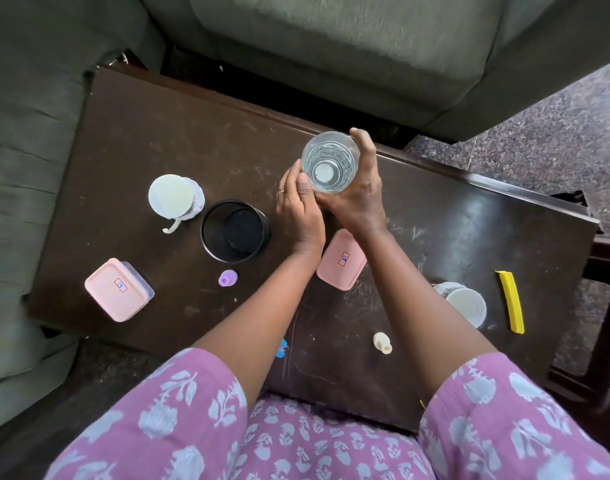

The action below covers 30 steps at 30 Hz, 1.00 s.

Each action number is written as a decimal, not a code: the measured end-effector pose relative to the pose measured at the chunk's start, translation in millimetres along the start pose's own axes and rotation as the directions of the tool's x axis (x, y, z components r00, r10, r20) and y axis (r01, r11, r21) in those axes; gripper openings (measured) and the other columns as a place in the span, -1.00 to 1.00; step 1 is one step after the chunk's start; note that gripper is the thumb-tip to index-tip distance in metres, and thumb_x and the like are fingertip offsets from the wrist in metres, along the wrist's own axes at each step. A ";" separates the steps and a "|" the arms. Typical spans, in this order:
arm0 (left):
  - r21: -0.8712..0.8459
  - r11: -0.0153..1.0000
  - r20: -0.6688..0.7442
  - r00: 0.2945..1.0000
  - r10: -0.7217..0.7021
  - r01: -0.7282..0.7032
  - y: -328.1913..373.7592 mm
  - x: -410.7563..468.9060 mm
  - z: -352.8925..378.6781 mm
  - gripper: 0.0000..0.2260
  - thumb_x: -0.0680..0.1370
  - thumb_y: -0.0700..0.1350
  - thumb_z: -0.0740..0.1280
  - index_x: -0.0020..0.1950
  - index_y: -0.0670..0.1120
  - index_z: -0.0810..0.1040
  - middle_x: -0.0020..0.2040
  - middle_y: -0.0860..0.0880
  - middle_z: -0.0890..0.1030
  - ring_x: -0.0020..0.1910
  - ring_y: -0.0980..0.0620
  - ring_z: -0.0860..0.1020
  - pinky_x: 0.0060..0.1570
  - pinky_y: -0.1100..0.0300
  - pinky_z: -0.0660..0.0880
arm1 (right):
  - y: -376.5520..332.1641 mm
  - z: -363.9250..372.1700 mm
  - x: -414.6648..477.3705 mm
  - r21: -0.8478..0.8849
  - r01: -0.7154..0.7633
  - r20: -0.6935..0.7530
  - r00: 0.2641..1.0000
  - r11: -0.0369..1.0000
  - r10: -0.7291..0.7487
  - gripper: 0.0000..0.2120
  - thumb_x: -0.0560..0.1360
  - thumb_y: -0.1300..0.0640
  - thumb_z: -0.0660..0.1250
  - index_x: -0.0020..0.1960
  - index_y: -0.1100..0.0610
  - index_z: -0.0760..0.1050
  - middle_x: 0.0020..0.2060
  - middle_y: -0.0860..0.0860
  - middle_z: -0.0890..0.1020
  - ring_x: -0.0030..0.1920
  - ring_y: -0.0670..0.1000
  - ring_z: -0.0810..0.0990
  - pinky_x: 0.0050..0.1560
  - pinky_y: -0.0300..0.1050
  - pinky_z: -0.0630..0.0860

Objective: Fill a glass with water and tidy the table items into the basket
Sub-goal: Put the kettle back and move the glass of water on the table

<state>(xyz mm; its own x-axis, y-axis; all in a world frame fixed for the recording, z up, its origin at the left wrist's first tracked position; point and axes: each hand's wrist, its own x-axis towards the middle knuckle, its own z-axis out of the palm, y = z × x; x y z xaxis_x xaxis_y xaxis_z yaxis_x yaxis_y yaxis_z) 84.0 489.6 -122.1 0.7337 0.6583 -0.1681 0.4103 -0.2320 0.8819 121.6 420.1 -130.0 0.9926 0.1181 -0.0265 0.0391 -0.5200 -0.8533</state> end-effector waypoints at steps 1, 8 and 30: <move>0.005 1.000 -0.005 1.000 -0.001 0.001 -0.7 0.5 -0.4 -0.62 0.56 -0.14 0.06 0.23 -0.30 0.49 0.23 -0.25 0.53 0.24 -0.17 0.48 0.19 0.31 0.28 | -0.6 0.4 0.3 0.001 -0.002 0.005 1.000 1.000 0.002 -0.14 0.24 0.03 0.58 0.38 0.21 0.21 0.27 0.14 0.44 0.23 0.08 0.49 0.21 0.17 0.46; 0.002 1.000 -0.029 1.000 0.010 -0.010 -4.5 1.5 0.1 -0.62 0.56 -0.14 0.06 0.24 -0.29 0.48 0.23 -0.23 0.54 0.25 -0.16 0.48 0.16 0.38 0.25 | -3.2 2.1 0.5 -0.005 -0.028 0.014 1.000 1.000 0.028 -0.12 0.24 0.00 0.57 0.39 0.13 0.15 0.29 0.13 0.44 0.24 0.07 0.49 0.21 0.18 0.46; 0.005 1.000 -0.115 0.993 0.009 -0.008 2.3 -28.7 7.9 -0.61 0.57 -0.14 0.04 0.32 -0.28 0.40 0.31 -0.25 0.44 0.30 -0.17 0.42 0.26 0.24 0.27 | 4.2 -26.7 -7.9 -0.001 -0.099 0.167 0.981 0.995 0.098 0.00 0.26 0.05 0.57 0.49 0.11 0.02 0.42 0.10 0.27 0.40 0.10 0.31 0.37 0.06 0.32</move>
<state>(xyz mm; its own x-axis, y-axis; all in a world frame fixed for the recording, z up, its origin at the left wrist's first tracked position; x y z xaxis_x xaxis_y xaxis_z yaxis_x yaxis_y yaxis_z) 68.2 464.5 -118.6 0.6699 0.7345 -0.1085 0.4070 -0.2410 0.8811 117.0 394.4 -119.5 0.9586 0.2058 -0.1966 -0.0597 -0.5301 -0.8458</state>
